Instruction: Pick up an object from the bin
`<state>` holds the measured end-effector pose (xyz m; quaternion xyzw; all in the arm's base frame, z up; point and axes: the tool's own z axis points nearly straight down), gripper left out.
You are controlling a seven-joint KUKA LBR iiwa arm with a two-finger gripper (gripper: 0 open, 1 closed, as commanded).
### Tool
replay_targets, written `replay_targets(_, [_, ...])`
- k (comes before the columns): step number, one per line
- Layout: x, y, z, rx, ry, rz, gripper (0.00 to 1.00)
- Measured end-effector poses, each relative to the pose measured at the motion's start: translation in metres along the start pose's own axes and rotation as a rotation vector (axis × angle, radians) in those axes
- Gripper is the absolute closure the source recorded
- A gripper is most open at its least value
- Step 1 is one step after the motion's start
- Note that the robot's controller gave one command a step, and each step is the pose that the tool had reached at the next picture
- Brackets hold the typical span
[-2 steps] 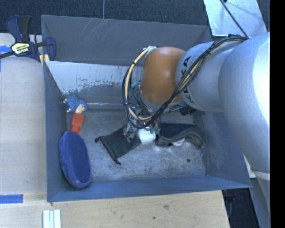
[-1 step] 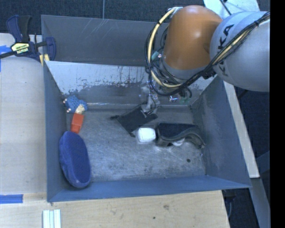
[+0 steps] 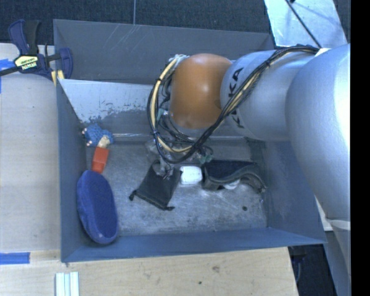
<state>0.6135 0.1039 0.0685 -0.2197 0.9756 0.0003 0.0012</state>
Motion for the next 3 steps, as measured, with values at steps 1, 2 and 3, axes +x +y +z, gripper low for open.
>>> replay_targets(1, [-0.001,-0.003,-0.002,0.0,-0.003,0.006,1.0])
replay_targets(2, [-0.011,-0.01,-0.116,0.004,-0.01,-0.026,1.0])
replay_targets(3, [0.001,0.02,-0.181,0.003,-0.007,-0.327,1.0])
